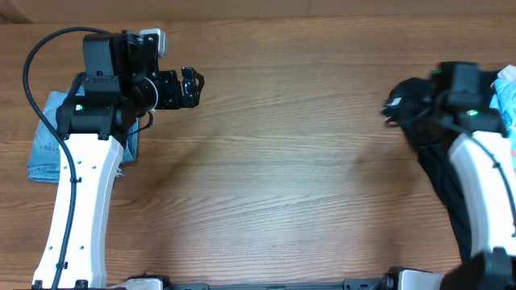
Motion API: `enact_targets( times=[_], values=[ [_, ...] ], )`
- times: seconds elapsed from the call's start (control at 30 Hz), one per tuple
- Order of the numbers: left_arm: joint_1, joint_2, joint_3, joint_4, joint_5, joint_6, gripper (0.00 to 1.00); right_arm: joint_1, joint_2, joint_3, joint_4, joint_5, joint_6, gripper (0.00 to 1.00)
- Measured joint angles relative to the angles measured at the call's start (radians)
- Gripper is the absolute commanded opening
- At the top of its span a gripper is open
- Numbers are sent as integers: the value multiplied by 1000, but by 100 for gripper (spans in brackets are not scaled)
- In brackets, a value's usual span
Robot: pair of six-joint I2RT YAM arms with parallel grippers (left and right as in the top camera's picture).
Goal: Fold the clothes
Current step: 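Reach the right gripper to the black t-shirt at the right edge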
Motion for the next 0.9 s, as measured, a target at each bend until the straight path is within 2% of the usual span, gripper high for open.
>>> enact_targets(
  times=[0.13,0.27,0.47,0.6,0.77,0.9],
  values=[
    [0,0,5,16,24,5,95,-194,54,32,109,-133,-27,87],
    [0,11,10,1,29,25,93,-271,93,36,180,-264,-37,87],
    [-40,82,12,-18,30,31,94,-168,245,41,315,-261,-25,85],
    [-69,87,12,-21,31,42,94,-111,371,42,455,-234,-9,86],
    [-98,87,12,-23,31,54,94,-47,395,42,555,-207,-29,86],
    [-114,87,12,-24,31,54,94,18,441,46,570,-90,-29,84]
  ],
)
